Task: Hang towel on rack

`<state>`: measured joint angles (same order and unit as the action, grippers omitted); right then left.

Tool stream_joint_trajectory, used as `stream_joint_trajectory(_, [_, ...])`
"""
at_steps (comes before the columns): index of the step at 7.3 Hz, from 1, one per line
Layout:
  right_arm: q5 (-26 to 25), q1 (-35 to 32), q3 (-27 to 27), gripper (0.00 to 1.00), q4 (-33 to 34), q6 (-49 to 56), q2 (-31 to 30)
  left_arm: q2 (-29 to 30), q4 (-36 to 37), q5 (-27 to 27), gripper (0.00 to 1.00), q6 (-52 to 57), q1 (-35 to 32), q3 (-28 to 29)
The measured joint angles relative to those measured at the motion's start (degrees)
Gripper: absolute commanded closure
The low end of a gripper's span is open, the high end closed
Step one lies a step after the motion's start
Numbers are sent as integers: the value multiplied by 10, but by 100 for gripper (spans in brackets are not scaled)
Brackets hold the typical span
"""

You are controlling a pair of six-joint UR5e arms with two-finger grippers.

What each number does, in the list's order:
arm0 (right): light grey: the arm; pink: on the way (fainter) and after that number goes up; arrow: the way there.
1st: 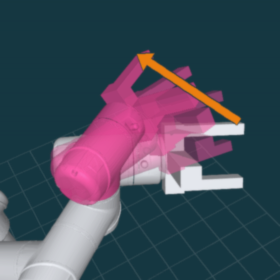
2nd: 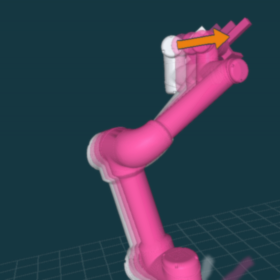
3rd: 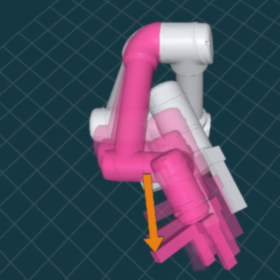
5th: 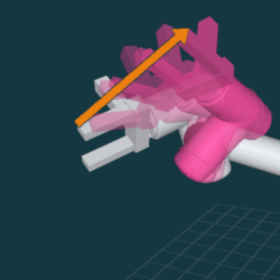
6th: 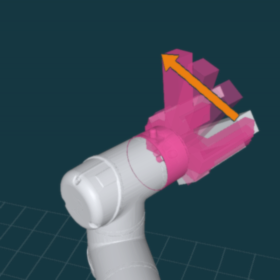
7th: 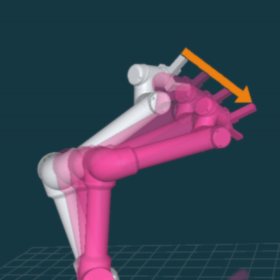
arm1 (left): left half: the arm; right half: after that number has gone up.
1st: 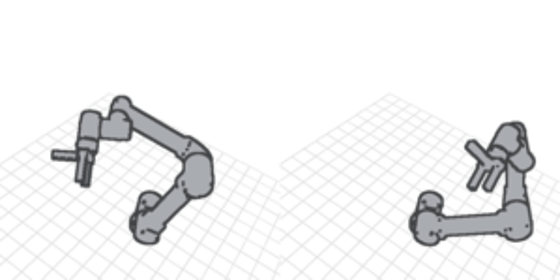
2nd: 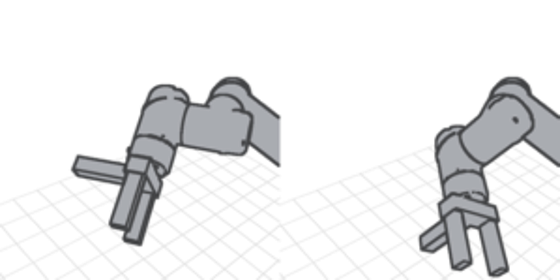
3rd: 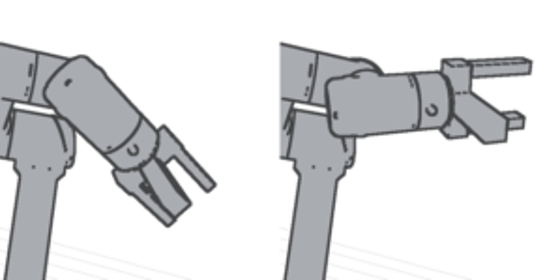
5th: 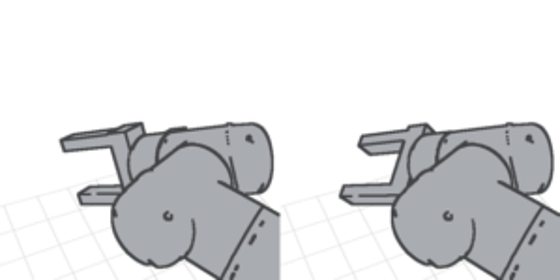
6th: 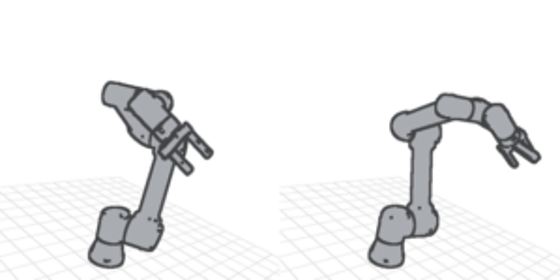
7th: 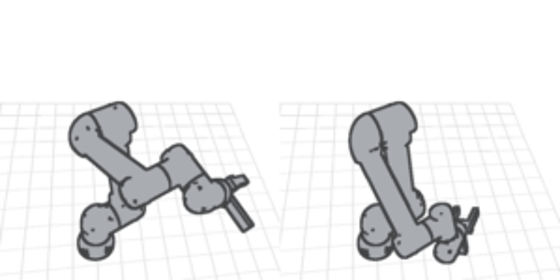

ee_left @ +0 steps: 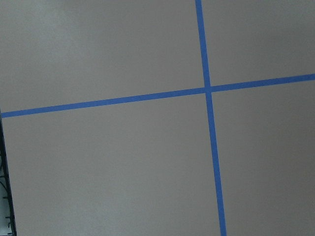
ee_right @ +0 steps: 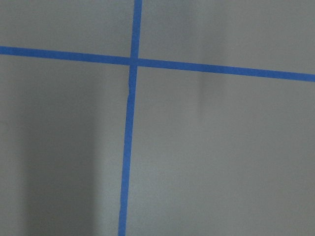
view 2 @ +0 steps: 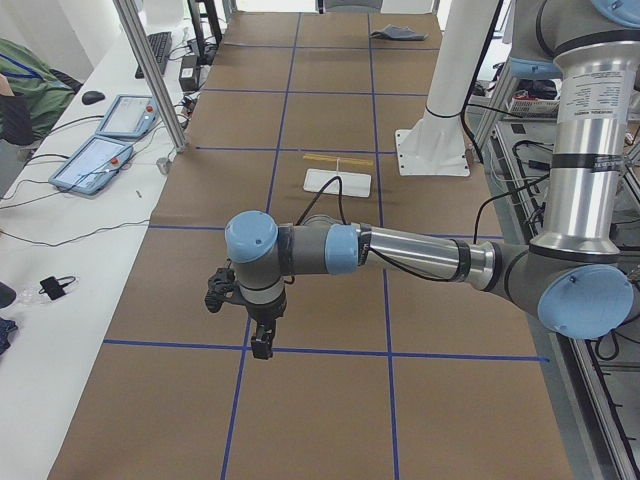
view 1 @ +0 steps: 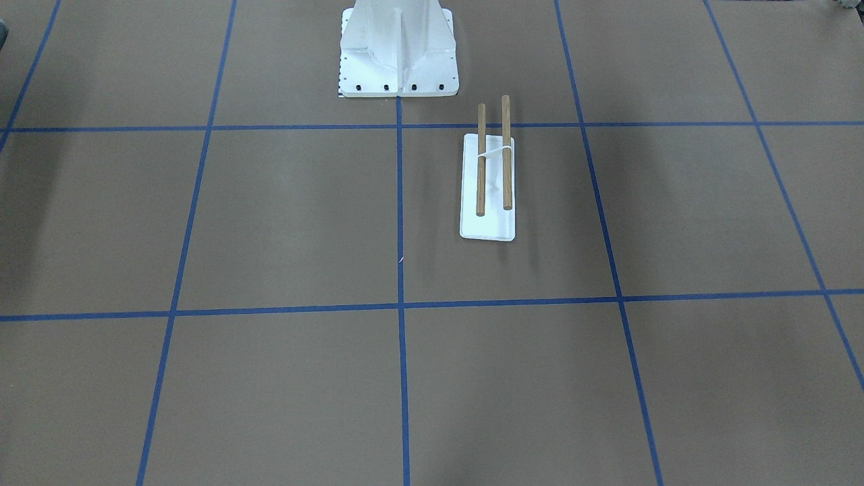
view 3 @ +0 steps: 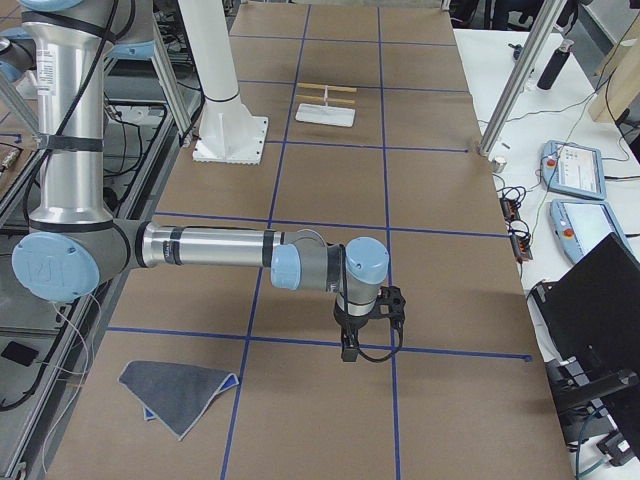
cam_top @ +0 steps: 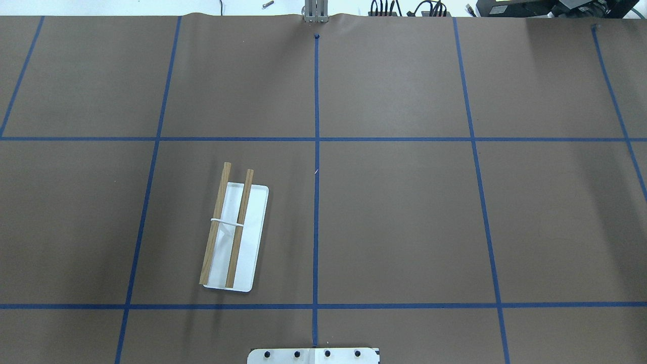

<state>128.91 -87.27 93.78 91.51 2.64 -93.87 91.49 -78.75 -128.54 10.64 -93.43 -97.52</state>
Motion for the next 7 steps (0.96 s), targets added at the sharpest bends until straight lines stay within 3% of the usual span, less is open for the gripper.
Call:
stream_joint_trajectory(4, [0,0,6,0,-10,2,2,1,3,1,1,0,0,-45])
stream_joint_trajectory(7, [6,1,30,0,-100,3,-25,2,2,1,1,0,0,-54])
